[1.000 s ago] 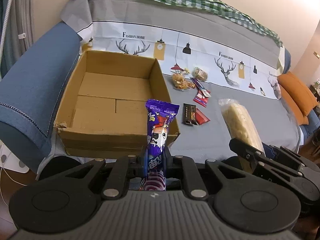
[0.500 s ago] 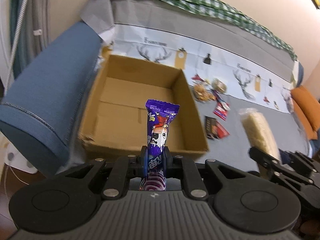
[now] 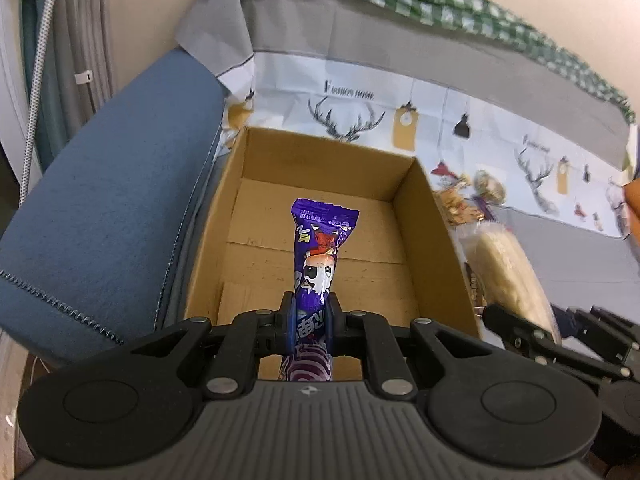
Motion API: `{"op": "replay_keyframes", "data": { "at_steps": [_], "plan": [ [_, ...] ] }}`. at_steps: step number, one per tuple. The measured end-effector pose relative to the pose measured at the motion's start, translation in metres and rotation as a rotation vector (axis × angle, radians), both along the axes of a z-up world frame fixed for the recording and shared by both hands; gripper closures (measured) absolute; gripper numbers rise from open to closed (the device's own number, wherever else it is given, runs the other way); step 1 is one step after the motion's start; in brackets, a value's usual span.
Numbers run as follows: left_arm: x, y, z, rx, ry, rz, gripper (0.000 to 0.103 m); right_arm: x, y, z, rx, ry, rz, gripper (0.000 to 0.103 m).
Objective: Organize snacks
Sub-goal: 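Carry both snacks over the box and open both tools to drop them, then lift both open tools away from the box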
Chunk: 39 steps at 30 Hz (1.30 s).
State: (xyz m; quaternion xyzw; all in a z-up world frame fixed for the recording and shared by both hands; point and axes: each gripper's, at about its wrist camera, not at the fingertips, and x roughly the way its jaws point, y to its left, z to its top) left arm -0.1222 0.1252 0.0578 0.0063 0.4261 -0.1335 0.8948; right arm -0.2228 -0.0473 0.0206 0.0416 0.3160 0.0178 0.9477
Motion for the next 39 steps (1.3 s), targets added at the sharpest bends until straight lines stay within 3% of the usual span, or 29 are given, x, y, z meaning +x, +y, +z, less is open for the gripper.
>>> {"op": "replay_keyframes", "data": {
  "at_steps": [12,22,24,25,26,27,28,30,32,39],
  "plan": [
    [0.067,-0.014,-0.060,0.080,0.105,0.006,0.088,0.088,-0.004,-0.051,0.011,0.090,-0.004,0.065],
    [0.091,-0.020,-0.104,0.115,0.183,0.007,0.088,0.118,0.001,-0.096,0.017,0.179,0.026,0.065],
    [0.094,-0.018,-0.107,0.105,0.181,0.012,0.079,0.123,-0.001,-0.100,0.016,0.182,0.018,0.065],
    [0.095,-0.018,-0.107,0.103,0.178,0.012,0.048,0.126,-0.003,-0.102,0.015,0.182,0.012,0.064],
    [0.096,-0.017,-0.105,0.108,0.173,0.016,0.019,0.129,-0.004,-0.103,0.016,0.180,0.004,0.056],
    [0.094,-0.017,-0.102,0.099,0.151,0.012,0.015,0.131,-0.007,-0.103,0.022,0.176,-0.005,0.048],
    [0.092,-0.018,-0.097,0.111,0.122,0.020,0.008,0.132,-0.010,-0.101,0.027,0.173,-0.014,0.032],
    [0.085,-0.018,-0.088,0.144,0.078,0.028,0.000,0.129,-0.017,-0.092,0.045,0.138,-0.045,0.023],
    [0.074,-0.016,-0.079,0.147,0.063,0.012,0.000,0.123,-0.023,-0.081,0.061,0.115,-0.052,0.018],
    [0.005,-0.001,-0.055,0.150,0.074,0.091,0.000,0.058,-0.023,-0.046,0.047,0.105,-0.047,0.012]
  ]
}}
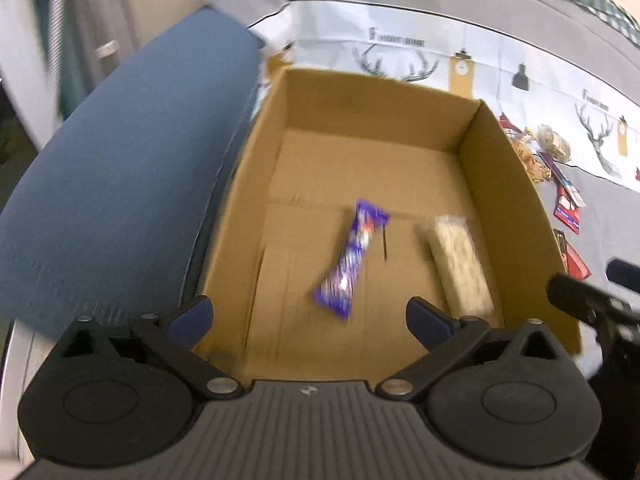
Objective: Organize snacks
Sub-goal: 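Lift both open tools away from the box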
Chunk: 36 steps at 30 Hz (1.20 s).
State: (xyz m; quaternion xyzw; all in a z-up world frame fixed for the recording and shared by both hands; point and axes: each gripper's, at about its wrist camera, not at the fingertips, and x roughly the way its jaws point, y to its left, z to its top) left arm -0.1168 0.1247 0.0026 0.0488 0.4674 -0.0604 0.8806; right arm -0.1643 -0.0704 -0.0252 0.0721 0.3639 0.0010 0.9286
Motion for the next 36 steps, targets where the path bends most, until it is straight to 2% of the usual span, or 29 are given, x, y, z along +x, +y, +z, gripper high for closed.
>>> {"op": "replay_keyframes", "data": {
  "at_steps": [5,13,25,36],
  "plan": [
    [-0.054,0.008,0.017,0.002,-0.041,0.046,0.000,-0.057,0.021,0.021,-0.011,-0.022,0.038,0.011],
    [-0.103,0.012,0.049,-0.031,-0.115,0.081,0.000,-0.107,0.032,0.059,-0.042,-0.129,0.050,0.010],
    [-0.156,-0.005,0.081,-0.016,-0.249,0.033,0.000,-0.161,0.030,0.082,-0.029,-0.235,0.040,0.009],
    [-0.177,-0.008,0.093,-0.006,-0.296,0.033,0.000,-0.190,0.028,0.091,-0.019,-0.307,0.053,0.008]
  ]
}}
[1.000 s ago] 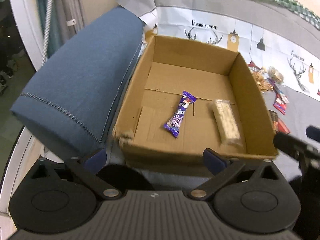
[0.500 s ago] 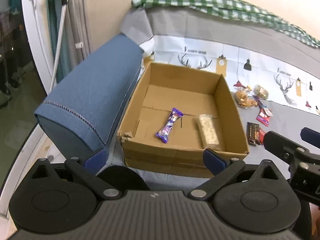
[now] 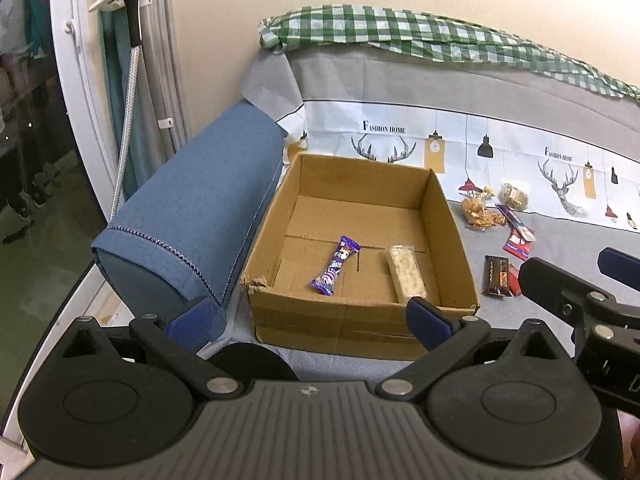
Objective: Organize snacks
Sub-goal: 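Lift both open tools away from the box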
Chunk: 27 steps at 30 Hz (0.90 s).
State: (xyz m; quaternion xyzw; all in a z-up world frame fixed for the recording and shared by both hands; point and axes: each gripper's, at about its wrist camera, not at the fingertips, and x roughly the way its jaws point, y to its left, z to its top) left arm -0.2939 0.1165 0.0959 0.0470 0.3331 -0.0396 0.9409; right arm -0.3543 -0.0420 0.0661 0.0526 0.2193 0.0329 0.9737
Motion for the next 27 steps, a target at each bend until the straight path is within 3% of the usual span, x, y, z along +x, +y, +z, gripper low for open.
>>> {"op": "replay_keyframes", "data": {
  "at_steps": [27],
  "plan": [
    [0.009,0.004,-0.011,0.006,0.043,0.005,0.000,0.003,-0.001,-0.009,0.009,0.017,0.006,0.008]
  ]
}}
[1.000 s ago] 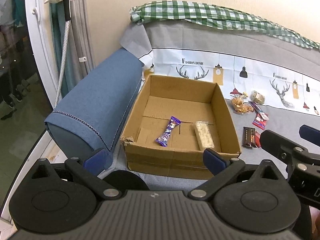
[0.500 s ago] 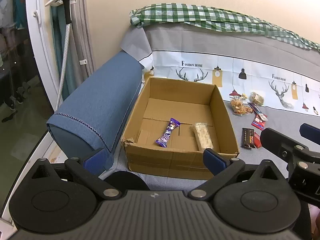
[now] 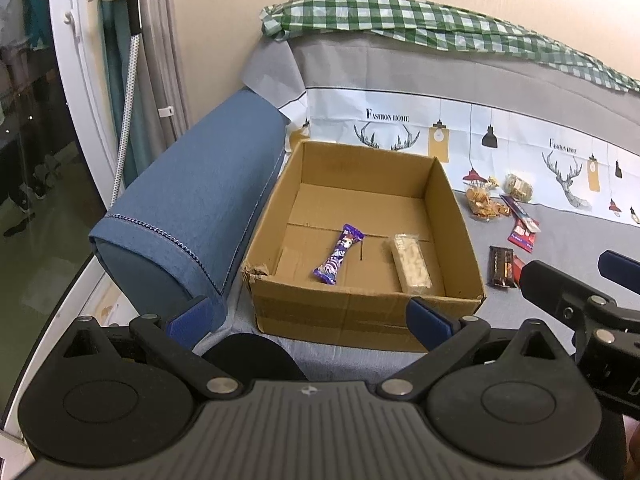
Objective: Organize snacks
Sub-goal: 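Lift both open tools away from the box, then grasp the red packet with the right tool while the left tool grasps the dark chocolate bar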
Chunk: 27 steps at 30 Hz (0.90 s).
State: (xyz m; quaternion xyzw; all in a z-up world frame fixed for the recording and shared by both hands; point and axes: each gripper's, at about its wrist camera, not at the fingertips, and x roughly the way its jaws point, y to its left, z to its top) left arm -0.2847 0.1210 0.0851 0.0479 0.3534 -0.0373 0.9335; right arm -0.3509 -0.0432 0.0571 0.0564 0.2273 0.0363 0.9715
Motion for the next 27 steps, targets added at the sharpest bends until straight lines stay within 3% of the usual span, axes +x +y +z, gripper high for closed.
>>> {"op": "replay_keyframes", "data": {
  "at_steps": [10,17,22,27],
  "plan": [
    [0.017,-0.006,-0.011,0.032,0.041,0.012,0.000,0.009,-0.015,-0.013,0.044,0.032,-0.031,0.008],
    [0.044,-0.012,-0.011,0.042,0.070,0.045,0.000,0.026,-0.059,-0.030,0.097,0.051,-0.167,0.008],
    [0.070,-0.024,-0.005,0.048,0.079,0.065,0.000,0.050,-0.119,-0.066,0.067,0.099,-0.340,0.008],
    [0.097,-0.048,-0.003,0.085,0.096,0.052,0.000,0.091,-0.188,-0.133,-0.020,0.216,-0.510,0.008]
  ]
}}
